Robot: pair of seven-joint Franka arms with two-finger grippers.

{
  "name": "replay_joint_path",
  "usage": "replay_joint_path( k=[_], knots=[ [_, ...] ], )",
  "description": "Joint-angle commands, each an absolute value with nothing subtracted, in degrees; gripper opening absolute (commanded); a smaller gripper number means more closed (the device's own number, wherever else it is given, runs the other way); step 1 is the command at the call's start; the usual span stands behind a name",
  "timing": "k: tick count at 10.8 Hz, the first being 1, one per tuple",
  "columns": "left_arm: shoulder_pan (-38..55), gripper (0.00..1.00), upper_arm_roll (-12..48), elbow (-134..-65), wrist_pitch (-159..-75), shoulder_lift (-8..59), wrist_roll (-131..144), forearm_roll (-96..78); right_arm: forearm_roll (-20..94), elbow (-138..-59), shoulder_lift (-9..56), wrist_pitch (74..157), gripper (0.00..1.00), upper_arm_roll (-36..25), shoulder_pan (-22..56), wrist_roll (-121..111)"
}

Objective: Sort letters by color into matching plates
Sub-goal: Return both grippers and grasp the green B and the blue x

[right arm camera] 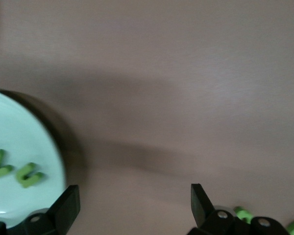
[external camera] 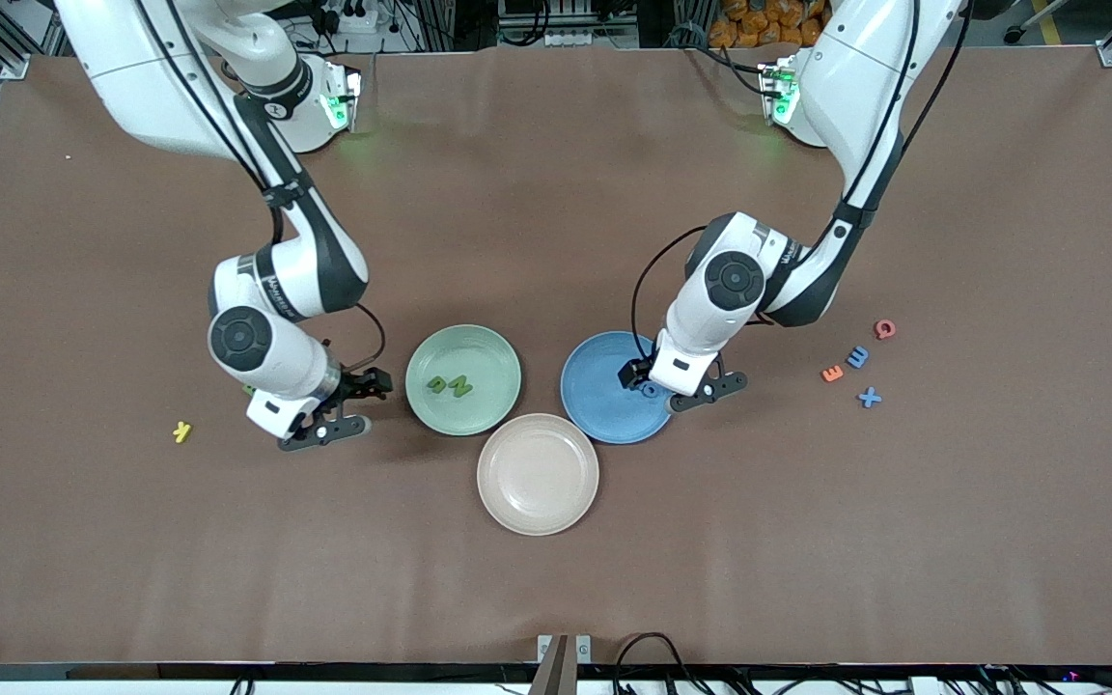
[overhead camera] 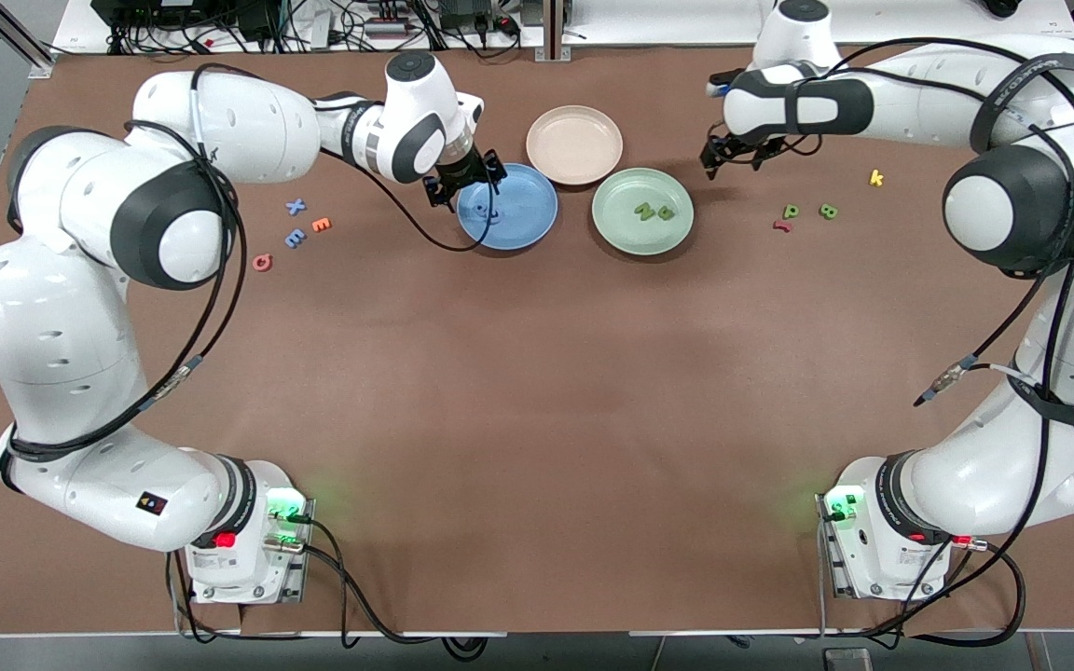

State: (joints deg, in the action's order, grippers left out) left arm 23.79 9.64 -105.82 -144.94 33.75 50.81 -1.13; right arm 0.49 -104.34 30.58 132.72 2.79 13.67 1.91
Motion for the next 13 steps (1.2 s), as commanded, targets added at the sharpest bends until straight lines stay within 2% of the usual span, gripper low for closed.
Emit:
replay_joint_path(
  k=[1,9,13],
  knots=[
    [20.84,1.0,9.67,-105.12,-140.1,33.49,44.49,3.16,-1.58,-103.62,30.94,132.19,1.0,3.34,8.01,-5.77],
    [8.02,1.0,9.84,-105.99,-132.01,28.48,24.6,3.43,-4.92,-104.76,31.29,132.89,1.0,3.87,-1.31,-39.09],
    [-1.12,1.0,9.76,-106.26,-131.66,26.72,18.47,3.6,-4.83,-114.84,28.4,143.67,1.0,5.19,-5.44,-42.63]
  ],
)
